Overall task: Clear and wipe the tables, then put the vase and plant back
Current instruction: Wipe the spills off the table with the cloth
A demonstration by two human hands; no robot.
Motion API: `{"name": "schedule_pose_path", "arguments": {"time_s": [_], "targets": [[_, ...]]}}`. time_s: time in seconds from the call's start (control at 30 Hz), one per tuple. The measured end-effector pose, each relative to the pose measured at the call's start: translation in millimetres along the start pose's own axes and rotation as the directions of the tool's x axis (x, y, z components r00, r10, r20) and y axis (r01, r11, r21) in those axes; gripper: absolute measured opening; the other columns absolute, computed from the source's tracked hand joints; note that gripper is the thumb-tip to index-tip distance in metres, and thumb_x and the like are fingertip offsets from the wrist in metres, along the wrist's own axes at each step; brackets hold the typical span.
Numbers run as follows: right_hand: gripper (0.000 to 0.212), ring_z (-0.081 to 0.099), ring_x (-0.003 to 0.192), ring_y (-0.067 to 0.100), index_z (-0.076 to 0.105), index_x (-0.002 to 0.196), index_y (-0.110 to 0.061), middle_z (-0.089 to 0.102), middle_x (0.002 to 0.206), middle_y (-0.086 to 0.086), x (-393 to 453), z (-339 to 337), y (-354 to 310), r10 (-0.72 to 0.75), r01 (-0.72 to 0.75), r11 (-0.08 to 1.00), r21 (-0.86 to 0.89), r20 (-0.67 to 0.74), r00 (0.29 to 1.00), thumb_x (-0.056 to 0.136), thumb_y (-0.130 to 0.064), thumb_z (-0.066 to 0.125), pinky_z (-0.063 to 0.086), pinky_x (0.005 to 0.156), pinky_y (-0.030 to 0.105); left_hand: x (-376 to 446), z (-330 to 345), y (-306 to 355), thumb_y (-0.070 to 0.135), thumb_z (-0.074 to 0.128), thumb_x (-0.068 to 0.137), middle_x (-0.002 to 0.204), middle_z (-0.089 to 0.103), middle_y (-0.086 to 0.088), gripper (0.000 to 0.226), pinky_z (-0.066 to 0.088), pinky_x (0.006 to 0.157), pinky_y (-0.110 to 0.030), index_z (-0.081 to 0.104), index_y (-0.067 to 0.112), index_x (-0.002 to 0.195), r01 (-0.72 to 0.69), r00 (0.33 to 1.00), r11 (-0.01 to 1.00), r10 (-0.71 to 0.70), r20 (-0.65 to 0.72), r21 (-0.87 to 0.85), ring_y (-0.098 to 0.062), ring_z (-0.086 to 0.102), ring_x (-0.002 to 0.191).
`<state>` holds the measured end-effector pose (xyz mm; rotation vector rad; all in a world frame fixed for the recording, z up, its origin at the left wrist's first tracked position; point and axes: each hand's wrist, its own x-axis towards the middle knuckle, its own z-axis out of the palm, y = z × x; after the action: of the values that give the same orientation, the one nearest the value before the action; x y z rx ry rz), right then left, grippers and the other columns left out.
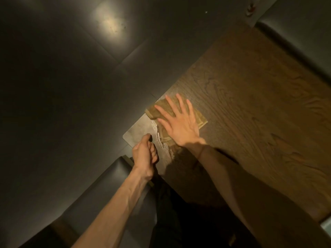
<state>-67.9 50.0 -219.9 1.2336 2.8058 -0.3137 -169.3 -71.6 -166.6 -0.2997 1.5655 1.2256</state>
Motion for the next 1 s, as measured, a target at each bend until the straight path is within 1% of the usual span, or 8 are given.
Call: {"name": "schedule_pose_path", "arguments": {"time_s": [0.17, 0.4, 0.53, 0.63, 0.8, 0.87, 0.97, 1.0], "targets": [[0.045, 0.012, 0.155, 0.025, 0.039, 0.15, -0.04, 0.024, 0.165, -0.007, 38.3, -12.8, 20.3, -0.05, 0.052, 0.996, 0.072, -0.034, 0.998, 0.107, -0.043, 0.024, 0.008, 0.126, 0.052, 0.3, 1.8, 16.4, 0.026, 0.056, 0.096, 0.046, 0.03, 0.001, 0.053, 0.018, 0.036, -0.019, 0.041, 0.023, 0.045, 0.005, 0.999, 0.989, -0.012, 0.048, 0.146, -0.013, 0.022, 0.039], [0.061, 0.02, 0.153, 0.028, 0.051, 0.143, -0.033, 0.037, 0.159, -0.001, -57.2, 2.2, -1.1, -0.244, 0.249, 0.951, 0.186, -0.047, 0.969, 0.087, -0.026, 0.074, 0.01, 0.124, 0.054, -17.3, -3.6, 7.8, 0.028, 0.057, 0.095, 0.046, 0.031, 0.002, 0.053, 0.022, 0.037, -0.019, 0.042, 0.024, 0.045, 0.044, 0.998, 0.974, -0.051, 0.03, 0.221, -0.013, 0.024, 0.042], [0.046, 0.031, 0.149, 0.018, 0.053, 0.142, -0.031, 0.046, 0.154, 0.0, -91.4, -12.1, 2.5, -0.244, 0.222, 0.871, 0.438, -0.008, 0.97, 0.099, -0.017, 0.059, 0.024, 0.123, 0.051, -40.4, -4.6, 0.4, 0.027, 0.055, 0.097, 0.047, 0.033, 0.002, 0.05, 0.023, 0.04, -0.02, 0.041, 0.023, 0.049, 0.061, 0.998, 0.961, -0.064, 0.0, 0.268, -0.013, 0.026, 0.042], [0.034, 0.059, 0.107, -0.011, 0.054, 0.134, -0.037, 0.06, 0.13, -0.003, -90.7, -68.0, -0.2, 0.067, -0.107, 0.584, 0.804, 0.083, 0.994, 0.108, -0.019, 0.04, 0.052, 0.086, 0.014, -50.3, -7.5, 3.3, 0.029, 0.054, 0.098, 0.047, 0.034, 0.003, 0.049, 0.024, 0.04, -0.021, 0.043, 0.023, 0.051, 0.052, 0.999, 0.964, -0.053, -0.003, 0.26, -0.011, 0.028, 0.04], [0.025, 0.066, 0.079, 0.007, 0.056, 0.121, -0.035, 0.066, 0.109, 0.0, -69.4, -110.8, 16.2, 0.234, -0.403, 0.016, 0.915, 0.388, 0.891, 0.109, -0.025, 0.038, 0.051, 0.062, 0.019, -58.3, -9.9, 9.3, 0.029, 0.054, 0.098, 0.046, 0.033, 0.003, 0.051, 0.024, 0.04, -0.021, 0.042, 0.023, 0.049, 0.044, 0.999, 0.968, -0.045, 0.0, 0.248, -0.012, 0.027, 0.04], [0.032, 0.063, 0.094, 0.009, 0.056, 0.131, -0.024, 0.061, 0.126, 0.006, -63.1, -104.2, 25.9, 0.429, -0.495, 0.119, 0.861, 0.405, 0.808, 0.107, -0.012, 0.04, 0.046, 0.069, 0.015, -58.1, -14.9, 8.9, 0.029, 0.054, 0.098, 0.047, 0.033, 0.003, 0.052, 0.024, 0.04, -0.021, 0.042, 0.023, 0.048, 0.036, 0.999, 0.972, -0.038, 0.006, 0.233, -0.012, 0.026, 0.041], [0.047, 0.052, 0.108, 0.014, 0.056, 0.136, -0.012, 0.047, 0.138, 0.01, -70.1, -95.8, 32.4, 0.781, -0.55, 0.354, 0.757, 0.084, 0.618, 0.095, 0.008, 0.042, 0.032, 0.076, 0.006, -55.8, -23.1, 5.5, 0.028, 0.054, 0.098, 0.048, 0.033, 0.003, 0.051, 0.023, 0.041, -0.022, 0.042, 0.023, 0.049, 0.037, 0.999, 0.976, -0.039, 0.005, 0.213, -0.012, 0.026, 0.042], [0.045, 0.051, 0.105, 0.013, 0.057, 0.133, -0.009, 0.047, 0.137, 0.011, -73.9, -93.8, 28.0, 0.751, -0.481, 0.483, 0.732, -0.064, 0.657, 0.093, 0.009, 0.043, 0.033, 0.077, 0.004, -53.8, -25.9, 4.1, 0.028, 0.055, 0.098, 0.048, 0.033, 0.003, 0.051, 0.022, 0.04, -0.022, 0.042, 0.023, 0.049, 0.038, 0.999, 0.978, -0.039, 0.0, 0.204, -0.012, 0.025, 0.041]]}}
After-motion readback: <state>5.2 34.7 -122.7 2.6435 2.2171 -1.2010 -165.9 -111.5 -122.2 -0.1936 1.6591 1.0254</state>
